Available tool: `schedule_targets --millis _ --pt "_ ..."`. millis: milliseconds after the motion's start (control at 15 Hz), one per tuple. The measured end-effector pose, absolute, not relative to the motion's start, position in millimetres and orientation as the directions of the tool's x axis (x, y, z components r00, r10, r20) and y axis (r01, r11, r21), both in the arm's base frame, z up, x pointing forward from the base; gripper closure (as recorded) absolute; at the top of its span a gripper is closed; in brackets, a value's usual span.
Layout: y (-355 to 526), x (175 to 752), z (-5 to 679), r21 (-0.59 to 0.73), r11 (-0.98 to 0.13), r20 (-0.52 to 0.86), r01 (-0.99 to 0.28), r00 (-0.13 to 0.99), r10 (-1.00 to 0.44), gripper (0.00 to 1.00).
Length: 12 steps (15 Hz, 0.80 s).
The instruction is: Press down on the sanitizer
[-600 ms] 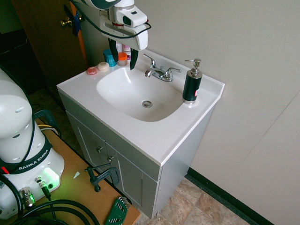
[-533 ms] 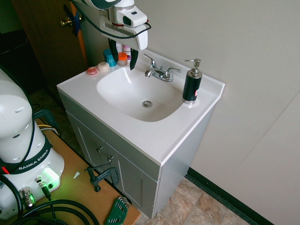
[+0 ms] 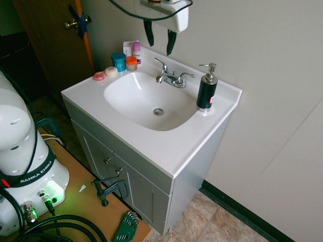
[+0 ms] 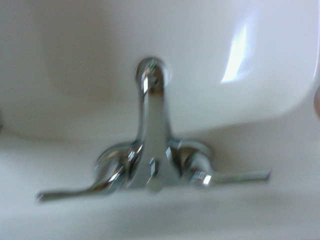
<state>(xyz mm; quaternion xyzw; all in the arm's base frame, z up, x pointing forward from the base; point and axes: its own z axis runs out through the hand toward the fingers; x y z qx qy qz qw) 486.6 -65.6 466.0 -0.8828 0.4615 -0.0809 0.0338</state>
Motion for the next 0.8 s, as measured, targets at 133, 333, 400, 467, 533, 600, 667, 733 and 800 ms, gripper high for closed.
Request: schedule_targets --millis 133,333,400,467,533,600,667,733,800 --pt "-99.5 508.1 482.1 -0.149 -0.525 0.113 -0.838 0.513 -0.851 1.00" --pt "-133.3 531.1 496.8 -0.159 -0.478 0.104 -0.864 0.467 -0.878 1.00" --pt "-139.2 537.0 498.5 -0.161 -0.469 0.103 -0.868 0.458 -0.883 1.00" --pt "-144.1 541.2 496.8 -0.160 -0.462 0.102 -0.872 0.451 -0.887 1.00" --pt "-148.6 544.5 493.1 -0.157 -0.455 0.098 -0.876 0.445 -0.890 1.00" --pt "-152.4 546.9 489.6 -0.154 -0.449 0.094 -0.880 0.439 -0.894 1.00" --pt "-156.9 548.7 487.2 -0.152 -0.441 0.091 -0.884 0.432 -0.897 1.00" --pt "-162.1 549.4 484.9 -0.152 -0.431 0.086 -0.889 0.423 -0.902 1.00" --pt "-168.6 549.2 482.2 -0.150 -0.419 0.082 -0.895 0.411 -0.908 1.00"
